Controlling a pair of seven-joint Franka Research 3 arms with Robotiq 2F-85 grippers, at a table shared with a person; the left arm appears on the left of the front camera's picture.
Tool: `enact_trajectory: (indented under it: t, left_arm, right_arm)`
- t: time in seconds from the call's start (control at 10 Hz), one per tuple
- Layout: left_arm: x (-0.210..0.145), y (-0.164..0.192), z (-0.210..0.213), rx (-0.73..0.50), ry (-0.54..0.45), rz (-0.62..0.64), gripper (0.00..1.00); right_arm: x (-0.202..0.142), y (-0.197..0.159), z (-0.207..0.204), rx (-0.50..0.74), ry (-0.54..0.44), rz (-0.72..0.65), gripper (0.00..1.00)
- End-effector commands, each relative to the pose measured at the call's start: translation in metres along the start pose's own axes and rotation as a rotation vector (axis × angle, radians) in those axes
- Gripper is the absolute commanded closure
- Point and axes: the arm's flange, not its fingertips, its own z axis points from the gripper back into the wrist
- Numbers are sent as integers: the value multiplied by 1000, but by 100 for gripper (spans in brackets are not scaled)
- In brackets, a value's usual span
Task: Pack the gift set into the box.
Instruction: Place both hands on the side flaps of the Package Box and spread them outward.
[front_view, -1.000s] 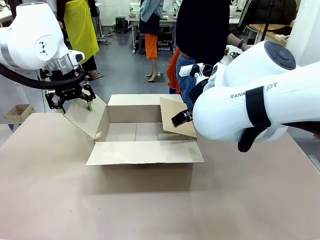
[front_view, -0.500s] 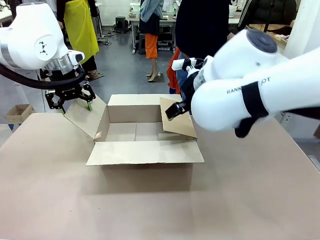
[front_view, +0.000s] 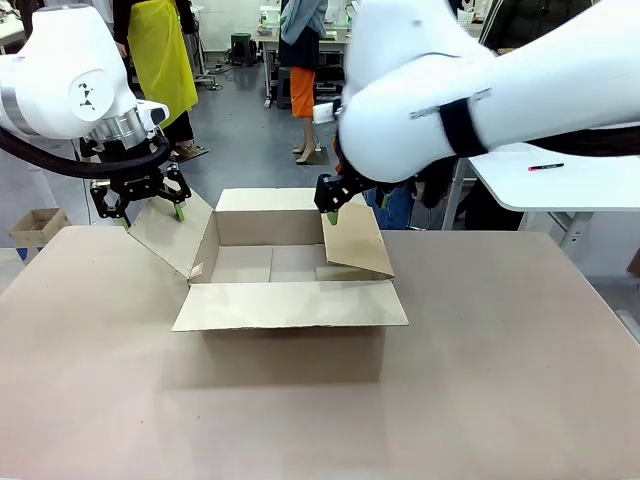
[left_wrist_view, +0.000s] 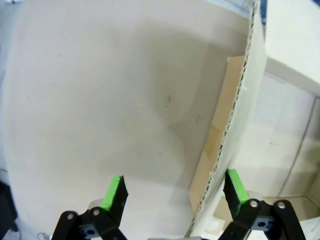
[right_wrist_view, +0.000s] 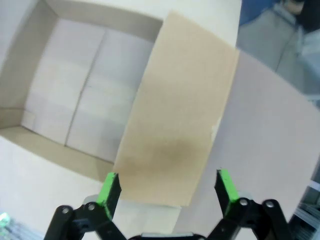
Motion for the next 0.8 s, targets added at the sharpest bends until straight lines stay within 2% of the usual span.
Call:
enact_trajectory:
  t: [0.0,0.1,0.3,0.4,0.5,0.7]
  left_arm:
    - [-1,0,3,16,-7,10,0]
    - [-1,0,3,16,-7,10,0]
    - [-1,0,3,16,-7,10,0]
    - [-1,0,3,16,-7,10,0]
    - [-1,0,3,16,-7,10,0]
    - [-1,0,3,16,-7,10,0]
  right_arm:
    - [42,54,-38,-145,93,30,0]
    - [49,69,-59,-217,115,32,0]
    - [55,91,-85,-327,81,47,0]
    - [55,93,-94,-428,82,33,0]
    - [52,94,-101,-457,105,59,0]
    - [44,91,-106,-544,91,42,0]
